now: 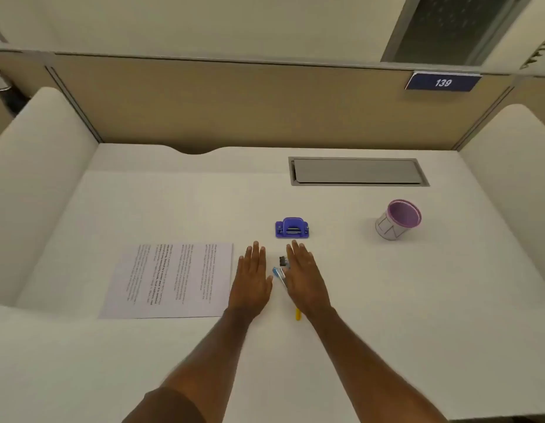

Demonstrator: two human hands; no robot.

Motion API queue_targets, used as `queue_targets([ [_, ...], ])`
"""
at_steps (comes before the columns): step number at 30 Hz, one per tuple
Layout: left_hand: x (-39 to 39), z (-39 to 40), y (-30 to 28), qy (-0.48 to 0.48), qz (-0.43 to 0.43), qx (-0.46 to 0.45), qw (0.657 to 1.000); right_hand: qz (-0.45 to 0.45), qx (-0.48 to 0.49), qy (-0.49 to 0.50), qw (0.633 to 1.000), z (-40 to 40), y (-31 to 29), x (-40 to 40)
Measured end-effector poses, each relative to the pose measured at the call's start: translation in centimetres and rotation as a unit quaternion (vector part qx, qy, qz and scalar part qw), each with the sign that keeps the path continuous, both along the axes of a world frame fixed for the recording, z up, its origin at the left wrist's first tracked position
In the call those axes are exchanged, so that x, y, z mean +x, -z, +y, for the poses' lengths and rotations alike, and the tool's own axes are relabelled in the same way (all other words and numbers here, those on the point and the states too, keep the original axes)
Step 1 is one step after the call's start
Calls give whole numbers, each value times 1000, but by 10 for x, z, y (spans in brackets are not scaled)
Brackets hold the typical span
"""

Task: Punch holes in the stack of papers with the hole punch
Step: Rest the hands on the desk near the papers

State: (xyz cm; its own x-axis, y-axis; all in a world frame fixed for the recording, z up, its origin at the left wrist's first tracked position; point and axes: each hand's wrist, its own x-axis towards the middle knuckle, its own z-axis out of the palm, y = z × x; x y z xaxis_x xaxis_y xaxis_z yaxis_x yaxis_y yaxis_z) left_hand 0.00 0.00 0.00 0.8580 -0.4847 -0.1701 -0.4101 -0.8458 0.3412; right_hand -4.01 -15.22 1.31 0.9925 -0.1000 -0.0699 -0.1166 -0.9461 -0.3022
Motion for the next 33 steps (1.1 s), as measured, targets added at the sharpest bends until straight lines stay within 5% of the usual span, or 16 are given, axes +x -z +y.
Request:
queue_targets([
  [9,-13,-3,37,-4,-22,23,999,15,-80,-16,997,22,36,-4],
  [23,-15,0,43,-3,-48,-14,999,10,-39,-1,999,14,50,-2],
  [33,-13,2,45,2,-54,-34,998,5,-18,8,1000,-90,40,-31],
])
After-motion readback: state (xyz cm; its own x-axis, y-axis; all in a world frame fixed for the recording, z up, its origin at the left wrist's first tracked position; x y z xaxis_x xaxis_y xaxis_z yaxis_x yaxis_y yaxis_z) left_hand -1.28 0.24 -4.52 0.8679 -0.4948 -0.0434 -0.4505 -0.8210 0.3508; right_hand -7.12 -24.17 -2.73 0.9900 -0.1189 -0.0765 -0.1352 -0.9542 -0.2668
